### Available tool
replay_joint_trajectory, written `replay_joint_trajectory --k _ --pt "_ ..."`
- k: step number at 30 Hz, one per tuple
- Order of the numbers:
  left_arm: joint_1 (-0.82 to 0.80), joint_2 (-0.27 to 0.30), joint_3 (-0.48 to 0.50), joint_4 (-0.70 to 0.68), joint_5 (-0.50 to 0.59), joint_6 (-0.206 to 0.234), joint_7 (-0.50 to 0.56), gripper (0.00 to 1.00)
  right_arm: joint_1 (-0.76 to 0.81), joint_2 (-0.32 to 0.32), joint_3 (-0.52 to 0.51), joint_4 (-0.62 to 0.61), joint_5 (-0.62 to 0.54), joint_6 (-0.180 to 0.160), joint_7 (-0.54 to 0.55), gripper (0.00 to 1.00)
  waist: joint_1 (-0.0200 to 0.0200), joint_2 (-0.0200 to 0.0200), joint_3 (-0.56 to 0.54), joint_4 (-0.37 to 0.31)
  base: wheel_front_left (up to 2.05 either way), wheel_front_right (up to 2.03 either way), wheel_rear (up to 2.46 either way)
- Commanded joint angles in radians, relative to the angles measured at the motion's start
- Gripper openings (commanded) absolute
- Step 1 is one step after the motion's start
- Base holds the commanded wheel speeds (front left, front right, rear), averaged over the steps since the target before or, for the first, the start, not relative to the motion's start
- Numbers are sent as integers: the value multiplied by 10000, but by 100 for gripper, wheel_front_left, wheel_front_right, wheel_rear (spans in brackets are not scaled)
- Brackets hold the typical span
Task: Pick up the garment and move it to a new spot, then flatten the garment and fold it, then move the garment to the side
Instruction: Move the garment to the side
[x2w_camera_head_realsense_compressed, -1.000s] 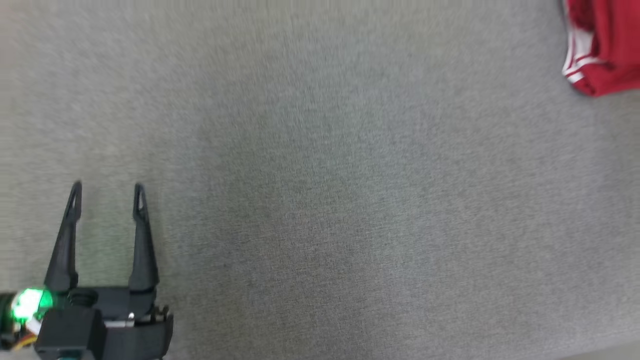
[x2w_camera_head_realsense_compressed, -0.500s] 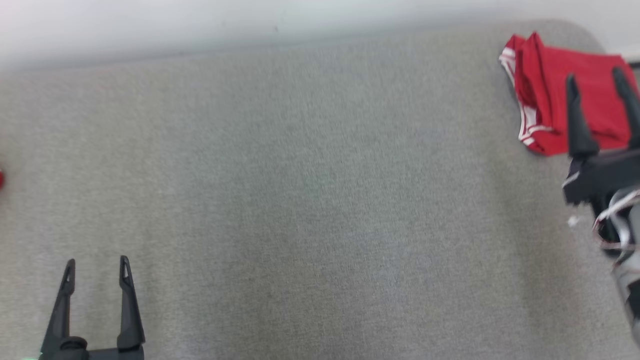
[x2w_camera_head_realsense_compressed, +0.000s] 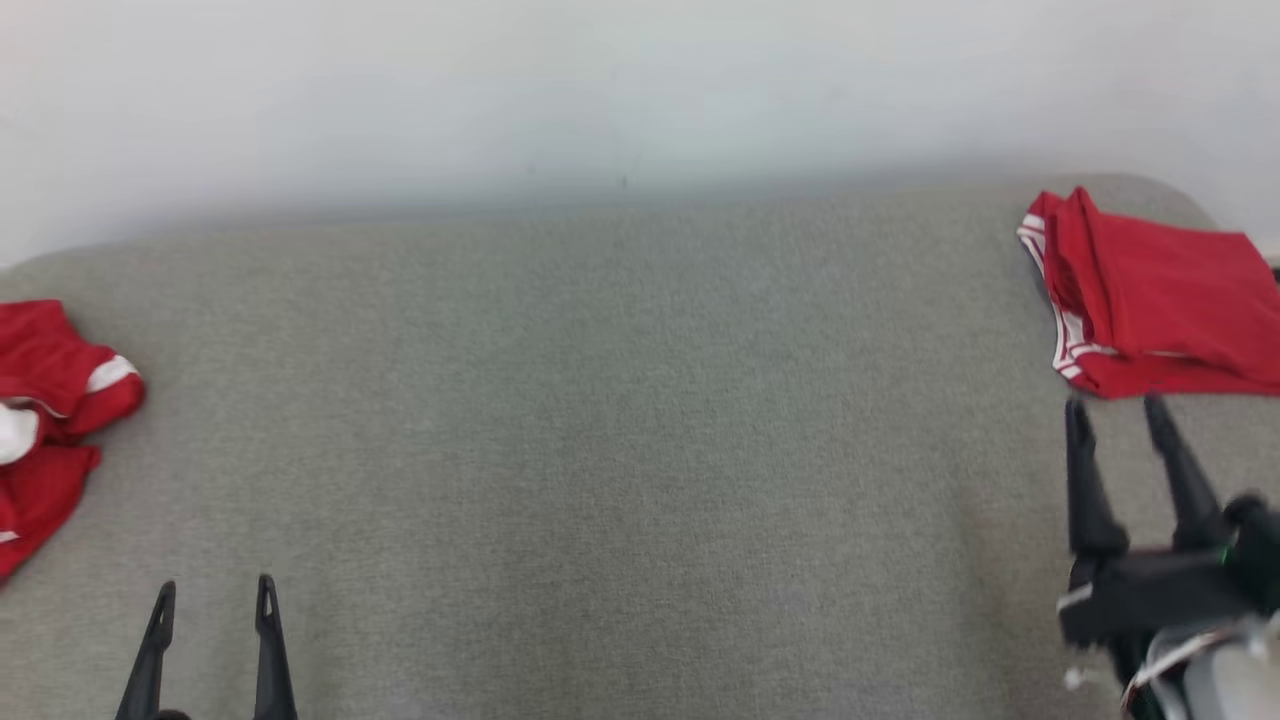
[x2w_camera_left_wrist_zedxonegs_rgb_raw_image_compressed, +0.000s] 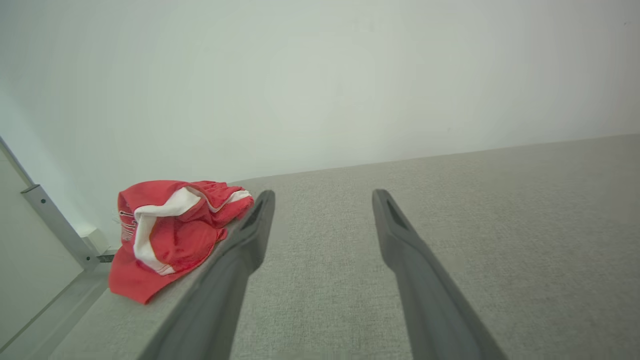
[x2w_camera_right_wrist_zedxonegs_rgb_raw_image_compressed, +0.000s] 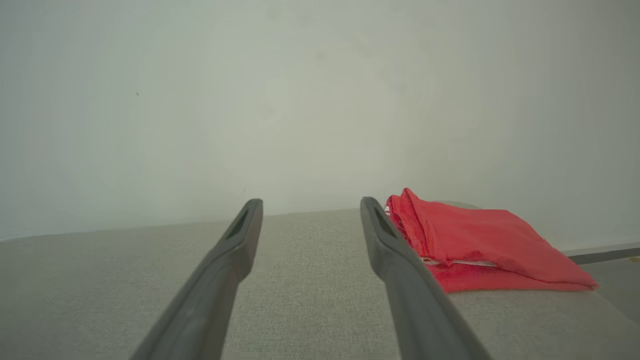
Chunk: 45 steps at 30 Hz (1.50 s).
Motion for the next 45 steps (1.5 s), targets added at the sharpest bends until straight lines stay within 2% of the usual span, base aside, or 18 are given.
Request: replay_joint_trajectory --k 1,5,13,26,45 --pt "193 -42 53 80 28 -36 -28 100 450 280 -82 -210 -101 -29 -48 100 2 2 -401 260 0 0 0" --pt "362 -101 226 266 -38 -51 -28 100 1298 935 -267 -537 45 -29 -48 100 2 2 -690 315 0 0 0" --pt "383 -167 115 601 175 -145 -30 100 2266 1688 -339 -870 -453 -29 -48 100 2 2 -1000 433 0 0 0" --pt "297 101 43 1062 454 -238 -28 100 3083 2172 -284 -1137 -1297 -29 -48 100 2 2 -1251 620 0 0 0" --pt "172 246 -70 1185 307 -355 -30 100 3263 2378 -389 -1052 -1719 -29 -49 100 2 2 -1316 678 0 0 0"
